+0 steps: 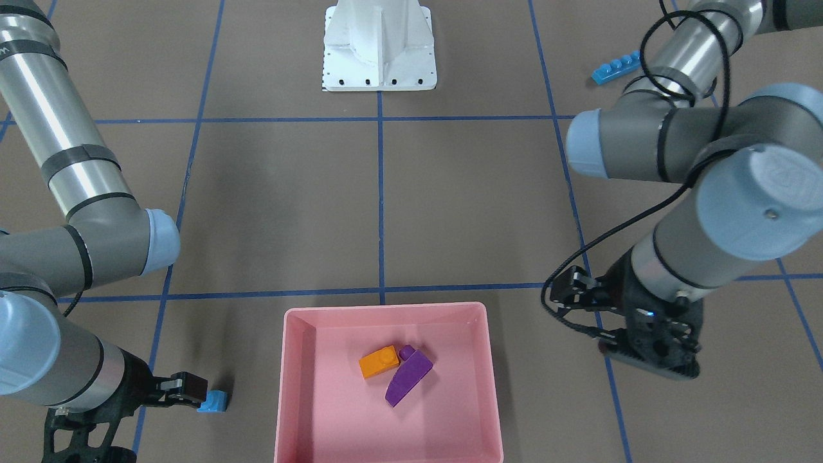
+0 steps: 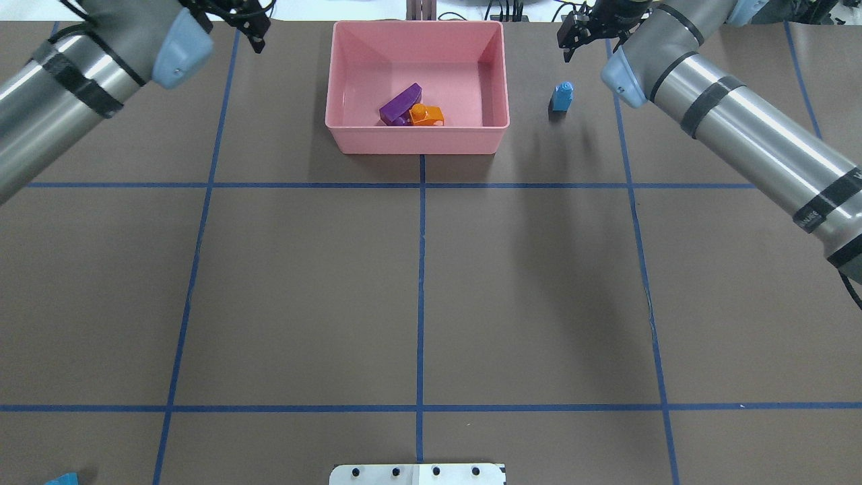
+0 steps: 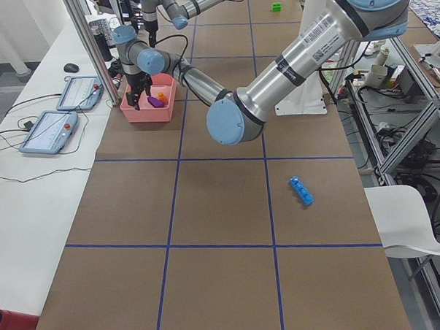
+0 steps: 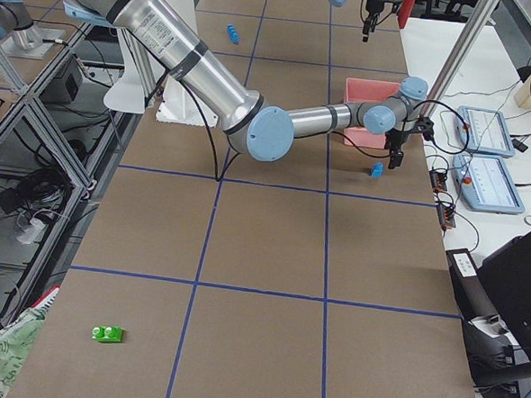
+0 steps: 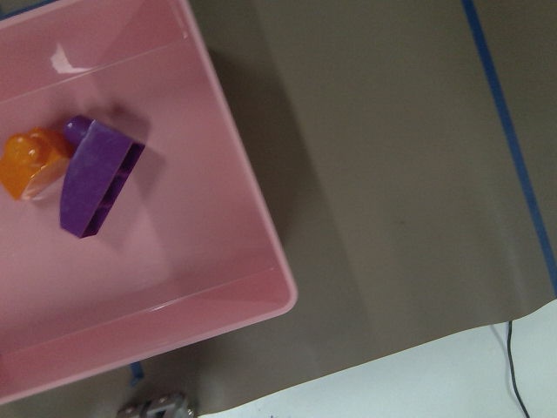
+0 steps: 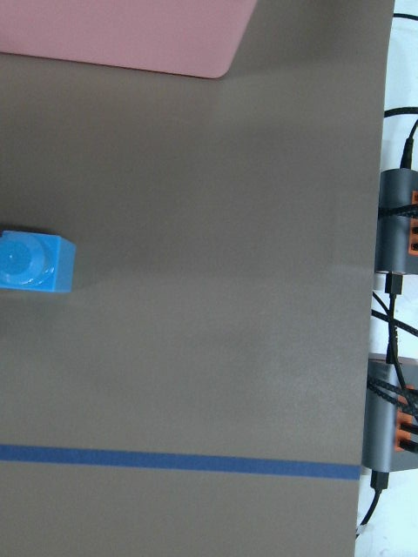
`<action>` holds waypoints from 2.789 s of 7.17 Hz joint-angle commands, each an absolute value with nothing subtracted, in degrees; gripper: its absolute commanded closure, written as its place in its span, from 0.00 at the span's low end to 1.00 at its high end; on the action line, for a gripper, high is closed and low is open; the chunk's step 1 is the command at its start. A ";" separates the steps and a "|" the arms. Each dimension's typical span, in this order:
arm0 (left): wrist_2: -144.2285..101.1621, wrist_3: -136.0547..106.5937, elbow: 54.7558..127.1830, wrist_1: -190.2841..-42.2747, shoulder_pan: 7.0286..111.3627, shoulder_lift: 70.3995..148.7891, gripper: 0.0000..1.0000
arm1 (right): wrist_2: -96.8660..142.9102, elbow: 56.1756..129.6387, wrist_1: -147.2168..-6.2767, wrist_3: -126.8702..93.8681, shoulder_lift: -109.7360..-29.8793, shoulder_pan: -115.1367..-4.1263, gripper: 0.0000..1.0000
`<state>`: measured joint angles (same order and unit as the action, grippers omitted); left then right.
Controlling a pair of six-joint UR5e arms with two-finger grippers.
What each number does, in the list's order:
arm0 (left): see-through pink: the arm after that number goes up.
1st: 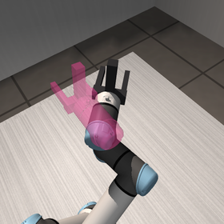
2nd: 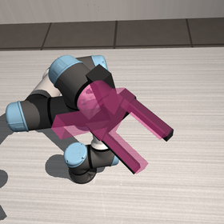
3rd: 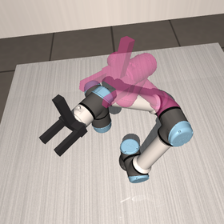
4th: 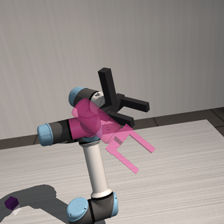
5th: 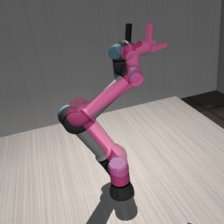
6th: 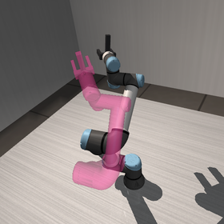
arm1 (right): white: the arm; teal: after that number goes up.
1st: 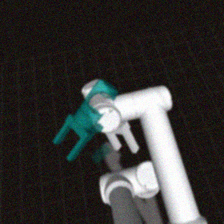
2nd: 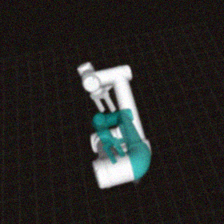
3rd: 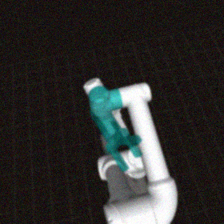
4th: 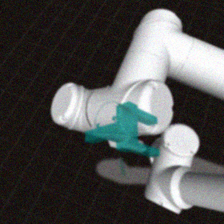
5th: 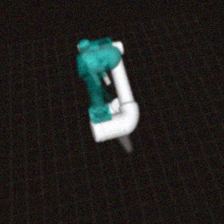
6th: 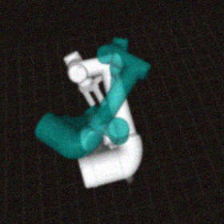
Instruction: Put all blocks into box
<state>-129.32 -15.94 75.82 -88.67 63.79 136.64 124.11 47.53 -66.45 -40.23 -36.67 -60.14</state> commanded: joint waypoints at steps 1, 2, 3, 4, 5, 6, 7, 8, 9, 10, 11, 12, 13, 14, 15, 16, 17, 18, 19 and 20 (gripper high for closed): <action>-134.62 -10.38 86.43 -88.77 69.49 124.51 0.01 | 119.56 42.64 -57.69 -46.81 -36.30 -56.01 0.01; -135.78 -7.33 90.05 -88.60 71.09 119.93 0.01 | 116.14 42.02 -55.92 -48.76 -36.30 -53.81 0.01; -135.79 -6.43 90.87 -88.51 71.19 118.67 0.01 | 114.45 41.75 -55.99 -48.87 -36.39 -53.01 0.07; -135.70 -6.42 90.97 -88.59 71.19 118.57 0.00 | 114.35 41.66 -55.99 -48.95 -36.47 -53.09 0.45; -135.70 -6.42 91.05 -88.59 71.19 118.48 0.00 | 114.35 41.66 -55.99 -48.96 -36.56 -53.26 0.98; -135.62 -6.42 90.97 -88.59 71.10 118.48 0.00 | 114.26 41.66 -55.90 -48.87 -36.56 -53.70 1.00; -135.62 -6.42 91.05 -88.68 71.10 118.39 0.00 | 114.43 41.75 -55.90 -49.13 -36.56 -54.75 1.00; -135.70 -6.33 91.58 -88.94 71.19 117.08 0.00 | 114.96 42.62 -55.99 -50.52 -36.30 -56.50 1.00; -135.44 -6.24 95.15 -89.03 71.28 113.42 0.01 | 116.61 44.80 -56.60 -57.06 -36.04 -58.86 1.00; -135.44 -6.24 97.88 -88.95 72.06 110.33 0.01 | 121.07 48.74 -60.26 -59.30 -35.95 -61.84 1.00; -135.35 -6.24 101.13 -89.03 73.38 105.43 0.01 | 123.11 53.13 -68.91 -59.76 -33.51 -63.09 1.00; -135.26 -6.33 105.51 -89.12 74.17 98.16 0.00 | 123.13 53.52 -78.04 -63.25 -27.92 -63.11 1.00; -135.44 -6.33 108.43 -89.56 75.48 94.26 0.00 | 122.96 53.61 -79.44 -67.81 -25.69 -61.37 1.00; -135.79 -6.68 110.98 -89.47 75.58 91.52 0.00 | 120.09 53.53 -79.19 -74.12 -25.14 -57.52 1.00; -135.79 -7.03 112.75 -89.56 75.67 90.19 0.00 | 113.62 53.53 -78.67 -76.88 -24.09 -53.39 1.00; -135.79 -7.12 114.42 -89.56 75.59 89.74 0.00 | 107.73 53.44 -78.40 -78.99 -23.73 -49.96 1.00; -135.79 -7.21 115.04 -89.47 75.50 89.74 0.00 | 107.06 53.52 -78.66 -78.49 -23.82 -48.88 0.44; -135.70 -7.21 114.87 -89.47 75.24 89.74 0.00 | 107.05 53.79 -79.10 -76.92 -23.91 -48.87 0.01; -135.70 -7.21 114.87 -89.47 75.15 89.82 0.00 | 107.57 56.31 -79.80 -74.73 -24.86 -49.65 0.00; -135.79 -7.29 114.87 -89.47 75.15 89.82 0.00 | 108.88 58.08 -83.46 -70.44 -24.96 -51.40 0.00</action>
<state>-135.73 -7.22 114.83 -89.48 75.21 89.82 107.82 55.88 -80.39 -74.57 -24.57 -49.93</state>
